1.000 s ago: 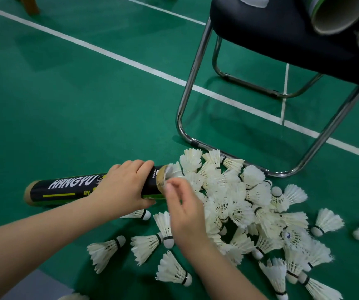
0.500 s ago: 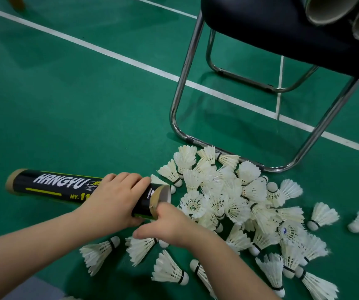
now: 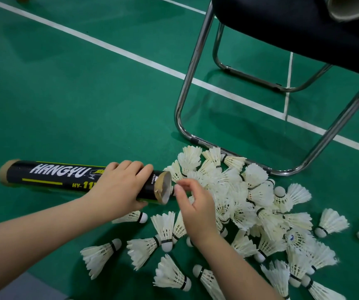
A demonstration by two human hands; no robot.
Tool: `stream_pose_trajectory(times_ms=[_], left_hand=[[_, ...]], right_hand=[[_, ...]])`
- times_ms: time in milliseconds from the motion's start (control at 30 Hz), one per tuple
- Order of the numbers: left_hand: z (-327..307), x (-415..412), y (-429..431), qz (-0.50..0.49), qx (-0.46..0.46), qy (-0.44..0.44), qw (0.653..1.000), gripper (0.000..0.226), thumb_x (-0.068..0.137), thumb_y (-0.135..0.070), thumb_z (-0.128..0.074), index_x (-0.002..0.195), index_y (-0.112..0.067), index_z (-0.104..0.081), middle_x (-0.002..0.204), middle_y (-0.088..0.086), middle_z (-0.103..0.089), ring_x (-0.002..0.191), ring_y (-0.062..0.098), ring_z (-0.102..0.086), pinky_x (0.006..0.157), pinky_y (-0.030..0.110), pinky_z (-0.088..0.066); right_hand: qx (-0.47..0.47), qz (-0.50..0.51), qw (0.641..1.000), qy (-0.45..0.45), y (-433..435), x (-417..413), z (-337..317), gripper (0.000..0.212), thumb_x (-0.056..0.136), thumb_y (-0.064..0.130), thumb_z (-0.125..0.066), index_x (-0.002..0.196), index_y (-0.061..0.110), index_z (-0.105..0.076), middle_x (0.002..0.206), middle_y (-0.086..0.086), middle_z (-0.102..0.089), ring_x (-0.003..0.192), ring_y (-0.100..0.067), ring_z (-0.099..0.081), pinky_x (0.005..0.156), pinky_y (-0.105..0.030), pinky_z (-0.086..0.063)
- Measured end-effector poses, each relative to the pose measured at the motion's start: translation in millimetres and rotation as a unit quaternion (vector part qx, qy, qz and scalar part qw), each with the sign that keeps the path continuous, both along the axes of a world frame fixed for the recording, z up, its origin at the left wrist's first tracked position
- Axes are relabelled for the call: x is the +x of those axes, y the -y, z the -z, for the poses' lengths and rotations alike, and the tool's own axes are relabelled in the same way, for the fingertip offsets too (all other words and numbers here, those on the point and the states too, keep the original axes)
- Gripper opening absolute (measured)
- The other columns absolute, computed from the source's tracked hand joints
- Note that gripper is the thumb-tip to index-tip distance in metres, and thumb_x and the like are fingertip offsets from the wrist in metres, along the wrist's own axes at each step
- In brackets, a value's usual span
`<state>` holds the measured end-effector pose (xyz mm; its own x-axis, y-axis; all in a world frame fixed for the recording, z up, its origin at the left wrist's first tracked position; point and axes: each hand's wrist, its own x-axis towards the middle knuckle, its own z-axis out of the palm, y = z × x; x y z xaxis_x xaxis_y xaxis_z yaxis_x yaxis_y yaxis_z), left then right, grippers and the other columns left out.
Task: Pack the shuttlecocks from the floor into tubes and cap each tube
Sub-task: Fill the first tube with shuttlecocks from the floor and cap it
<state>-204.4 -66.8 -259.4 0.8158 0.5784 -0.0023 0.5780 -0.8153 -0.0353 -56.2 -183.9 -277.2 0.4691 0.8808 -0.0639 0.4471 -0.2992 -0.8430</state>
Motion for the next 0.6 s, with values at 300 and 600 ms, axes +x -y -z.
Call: stream_pose_trajectory(times_ms=[300,600], left_hand=[[3.5,10.7,-5.6,0.002,0.009,0.0,1.0,0.08,0.043,-0.046,-0.082,0.107,-0.014,-0.047,0.087,0.005,-0.063,0.074,0.028,-0.062,0.064,0.037,-0.05],[1.8,19.5,-8.2,-0.024,-0.014,-0.018,0.999,0.077,0.049,-0.049,-0.079,0.11,-0.015,-0.048,0.093,0.005,-0.063,0.081,0.027,-0.061,0.067,0.041,-0.05]], right_hand=[[-0.241,-0.056,0.908,0.339,-26.9,60.3,46.8,0.065,0.093,0.039,-0.042,0.148,0.025,-0.009,0.148,0.001,-0.032,0.139,-0.019,-0.021,0.113,-0.049,-0.003],[-0.123,0.044,0.975,0.182,-37.9,69.1,24.9,0.026,0.095,0.031,-0.041,0.072,0.018,-0.046,0.06,0.006,-0.044,0.061,-0.013,-0.043,0.087,-0.035,-0.035]])
